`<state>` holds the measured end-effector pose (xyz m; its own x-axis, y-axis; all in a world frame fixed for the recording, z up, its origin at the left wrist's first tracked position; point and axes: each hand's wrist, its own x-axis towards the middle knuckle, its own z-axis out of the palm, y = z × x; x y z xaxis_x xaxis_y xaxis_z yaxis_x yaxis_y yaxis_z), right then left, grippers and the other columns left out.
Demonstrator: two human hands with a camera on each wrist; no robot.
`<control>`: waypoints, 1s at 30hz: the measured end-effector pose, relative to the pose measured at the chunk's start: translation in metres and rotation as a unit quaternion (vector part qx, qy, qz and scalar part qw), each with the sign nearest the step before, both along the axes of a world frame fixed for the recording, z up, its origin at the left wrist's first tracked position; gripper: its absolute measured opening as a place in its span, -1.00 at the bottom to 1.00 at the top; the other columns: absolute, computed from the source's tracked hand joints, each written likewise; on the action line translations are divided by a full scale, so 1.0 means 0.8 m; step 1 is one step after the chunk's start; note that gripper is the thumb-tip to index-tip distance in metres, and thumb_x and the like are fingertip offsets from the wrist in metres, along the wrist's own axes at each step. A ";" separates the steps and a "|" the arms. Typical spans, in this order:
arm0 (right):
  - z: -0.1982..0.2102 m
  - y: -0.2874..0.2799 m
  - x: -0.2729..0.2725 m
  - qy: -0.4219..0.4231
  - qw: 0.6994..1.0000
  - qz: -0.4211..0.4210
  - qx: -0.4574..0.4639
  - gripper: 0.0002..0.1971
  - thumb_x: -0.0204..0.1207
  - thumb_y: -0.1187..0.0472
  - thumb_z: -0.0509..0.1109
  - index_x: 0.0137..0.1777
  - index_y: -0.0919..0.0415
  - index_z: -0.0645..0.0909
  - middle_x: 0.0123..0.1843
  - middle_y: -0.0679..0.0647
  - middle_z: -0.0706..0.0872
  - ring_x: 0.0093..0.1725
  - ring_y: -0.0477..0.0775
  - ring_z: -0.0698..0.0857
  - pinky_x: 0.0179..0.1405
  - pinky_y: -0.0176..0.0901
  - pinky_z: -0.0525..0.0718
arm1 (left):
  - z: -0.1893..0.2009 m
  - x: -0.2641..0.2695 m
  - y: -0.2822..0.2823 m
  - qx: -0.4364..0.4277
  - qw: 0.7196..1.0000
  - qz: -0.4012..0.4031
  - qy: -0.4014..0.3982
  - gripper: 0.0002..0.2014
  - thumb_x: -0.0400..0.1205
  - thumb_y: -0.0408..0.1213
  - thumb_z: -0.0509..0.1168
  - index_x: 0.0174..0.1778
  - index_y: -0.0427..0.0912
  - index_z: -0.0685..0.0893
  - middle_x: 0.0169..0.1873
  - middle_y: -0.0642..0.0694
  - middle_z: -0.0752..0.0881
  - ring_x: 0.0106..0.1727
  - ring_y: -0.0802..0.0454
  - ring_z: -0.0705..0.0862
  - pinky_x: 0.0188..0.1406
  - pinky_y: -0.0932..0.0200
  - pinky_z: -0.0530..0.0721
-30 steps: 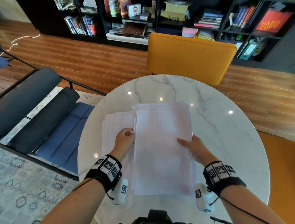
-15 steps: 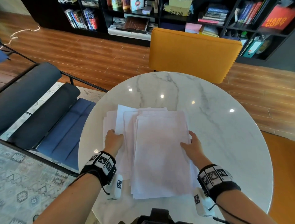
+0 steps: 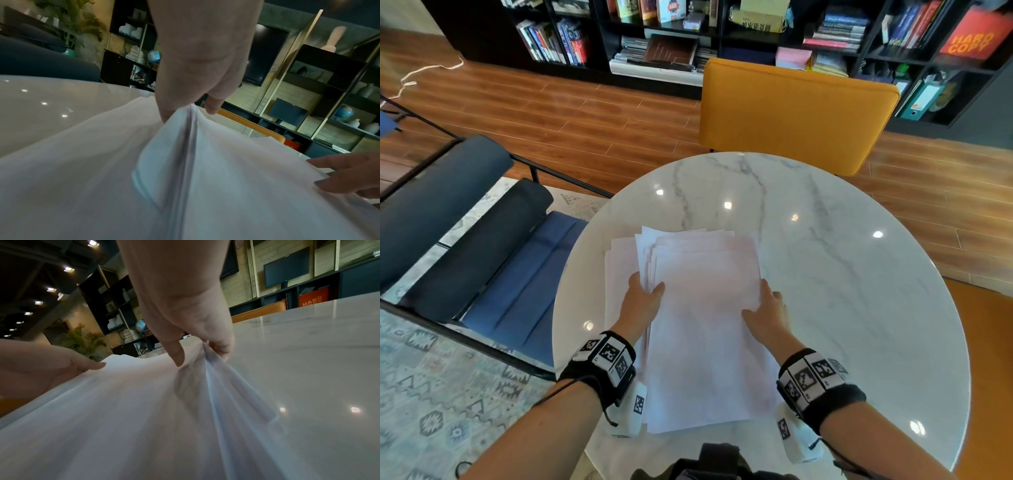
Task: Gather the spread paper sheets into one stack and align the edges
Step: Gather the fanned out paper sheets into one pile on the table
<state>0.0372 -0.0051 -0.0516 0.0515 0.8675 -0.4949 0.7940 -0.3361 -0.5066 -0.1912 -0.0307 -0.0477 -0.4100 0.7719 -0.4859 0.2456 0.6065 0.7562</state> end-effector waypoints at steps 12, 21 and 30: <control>-0.006 -0.006 0.021 0.125 0.991 -0.022 0.042 -0.17 0.17 -0.15 0.56 0.46 0.14 0.49 0.31 0.14 0.59 0.26 0.18 0.61 0.29 0.08 0.61 | 0.029 0.014 -0.021 0.153 0.985 0.034 -0.071 -0.72 0.63 -0.42 0.22 0.25 -0.12 0.56 -0.02 -0.02 0.69 -0.11 0.14 0.66 -0.14 0.28 0.59; 0.024 -0.010 0.025 0.422 0.898 -0.118 -0.038 -0.57 0.35 0.37 0.54 0.24 0.42 0.62 0.11 0.29 0.79 -0.06 0.14 0.82 -0.04 -0.07 0.81 | 0.066 -0.009 -0.008 0.161 0.980 0.003 -0.115 -0.67 0.59 -0.29 0.33 0.28 -0.04 0.55 0.05 0.02 0.73 0.05 0.07 0.72 0.03 0.13 0.68; 0.029 -0.016 -0.025 0.353 0.931 -0.088 -0.041 -0.57 0.32 0.40 0.57 0.20 0.40 0.63 0.04 0.27 0.77 -0.19 0.06 0.76 -0.28 -0.27 0.80 | 0.028 -0.052 -0.033 0.067 0.995 0.061 -0.048 -0.66 0.63 -0.19 0.29 0.26 -0.28 0.52 0.07 -0.19 0.63 0.08 -0.17 0.62 -0.02 0.09 0.51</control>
